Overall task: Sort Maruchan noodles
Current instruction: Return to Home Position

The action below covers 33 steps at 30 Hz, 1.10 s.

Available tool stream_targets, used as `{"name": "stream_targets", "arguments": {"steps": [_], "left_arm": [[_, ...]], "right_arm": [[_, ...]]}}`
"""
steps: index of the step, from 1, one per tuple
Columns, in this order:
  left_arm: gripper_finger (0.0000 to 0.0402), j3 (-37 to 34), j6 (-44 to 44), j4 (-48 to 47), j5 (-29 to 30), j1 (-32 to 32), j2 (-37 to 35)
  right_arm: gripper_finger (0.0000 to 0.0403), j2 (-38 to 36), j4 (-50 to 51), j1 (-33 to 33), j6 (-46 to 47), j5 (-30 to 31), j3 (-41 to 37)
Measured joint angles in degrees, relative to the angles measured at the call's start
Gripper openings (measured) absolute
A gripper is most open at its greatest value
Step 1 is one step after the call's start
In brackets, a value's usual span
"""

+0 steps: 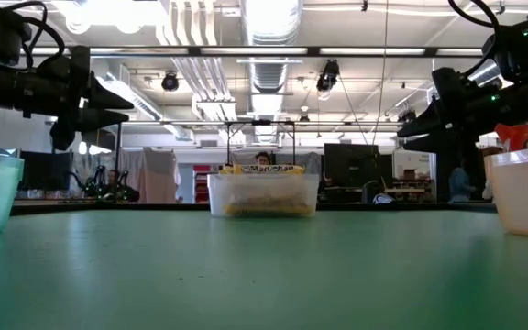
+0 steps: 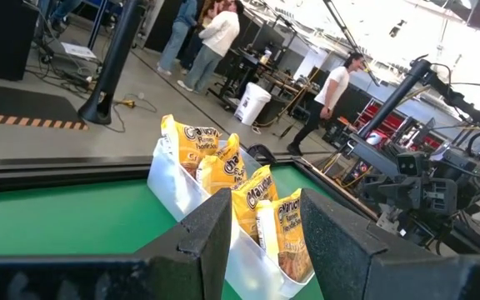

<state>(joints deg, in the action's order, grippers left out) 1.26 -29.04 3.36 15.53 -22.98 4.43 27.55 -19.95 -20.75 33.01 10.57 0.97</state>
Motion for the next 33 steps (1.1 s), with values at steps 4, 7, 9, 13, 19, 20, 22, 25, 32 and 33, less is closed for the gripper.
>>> {"name": "stream_targets", "arguments": {"steps": [4, 7, 9, 13, 19, 20, 22, 25, 32, 33], "left_arm": [[0.0127, 0.0, 0.0, 0.0, 0.0, 0.0, 0.0], [0.0127, 0.0, 0.0, 0.0, 0.0, 0.0, 0.0], [0.0127, 0.0, 0.0, 0.0, 0.0, 0.0, 0.0], [0.0127, 0.0, 0.0, 0.0, 0.0, 0.0, 0.0], [0.0127, 0.0, 0.0, 0.0, 0.0, 0.0, 0.0], [0.0127, 0.0, 0.0, 0.0, 0.0, 0.0, 0.0], [0.0127, 0.0, 0.0, 0.0, 0.0, 0.0, 0.0], [0.0127, 0.0, 0.0, 0.0, 0.0, 0.0, 0.0], [0.0127, 0.0, 0.0, 0.0, 0.0, 0.0, 0.0], [0.0127, 0.0, 0.0, 0.0, 0.0, 0.0, 0.0]], "right_arm": [[0.0150, 0.0, 0.0, 0.0, 0.0, 0.0, 0.0], [0.0150, 0.0, 0.0, 0.0, 0.0, 0.0, 0.0], [0.0150, 0.0, 0.0, 0.1, 0.0, 0.0, 0.0], [0.0150, -0.3, 0.0, 1.5, 0.0, 0.0, 0.0], [0.0150, -0.3, 0.0, 2.1, 0.0, 0.0, 0.0], [0.0150, -0.3, 0.0, 2.1, 0.0, 0.0, 0.0], [0.0150, -0.3, 0.0, 2.1, 0.0, 0.0, 0.0], [0.0150, -0.3, 0.0, 2.1, 0.0, 0.0, 0.0], [0.0150, -0.3, 0.0, 2.1, 0.0, 0.0, 0.0], [0.0150, -0.3, 0.0, 2.1, 0.0, 0.0, 0.0]]}}
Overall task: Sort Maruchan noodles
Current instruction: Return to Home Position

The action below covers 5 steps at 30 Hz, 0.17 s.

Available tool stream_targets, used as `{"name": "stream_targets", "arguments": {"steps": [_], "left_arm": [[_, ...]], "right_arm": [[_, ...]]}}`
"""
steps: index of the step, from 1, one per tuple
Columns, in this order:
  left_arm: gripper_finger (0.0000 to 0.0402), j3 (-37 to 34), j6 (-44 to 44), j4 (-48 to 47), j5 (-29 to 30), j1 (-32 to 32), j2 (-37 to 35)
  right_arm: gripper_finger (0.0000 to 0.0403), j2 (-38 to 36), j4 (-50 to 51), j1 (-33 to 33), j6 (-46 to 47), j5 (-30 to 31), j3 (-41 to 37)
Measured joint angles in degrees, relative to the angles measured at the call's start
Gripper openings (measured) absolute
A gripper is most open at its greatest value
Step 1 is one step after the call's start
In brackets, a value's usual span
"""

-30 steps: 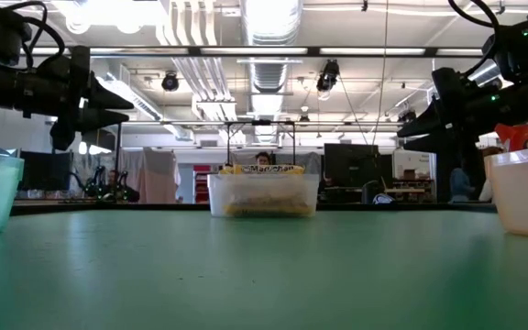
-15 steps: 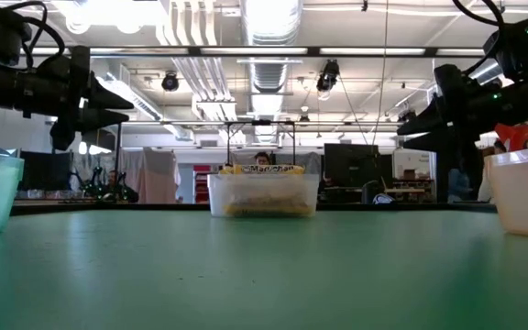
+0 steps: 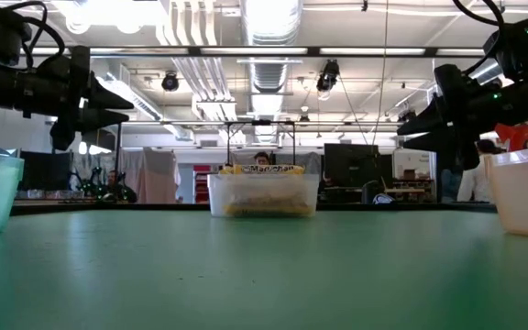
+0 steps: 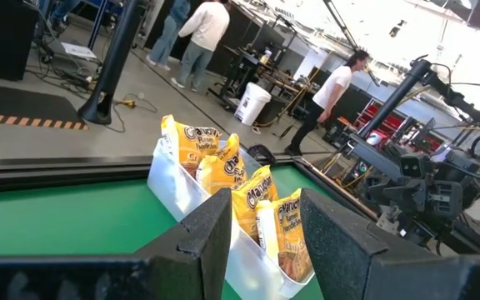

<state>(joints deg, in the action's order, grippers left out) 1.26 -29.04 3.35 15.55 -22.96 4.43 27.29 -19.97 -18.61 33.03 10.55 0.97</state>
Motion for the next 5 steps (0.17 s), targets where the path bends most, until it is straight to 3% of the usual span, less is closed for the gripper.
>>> {"name": "stream_targets", "arguments": {"steps": [5], "left_arm": [[0.0127, 0.0, 0.0, 0.0, 0.0, 0.0, 0.0]], "right_arm": [[0.0150, 0.0, 0.0, 0.0, 0.0, 0.0, 0.0]]}}
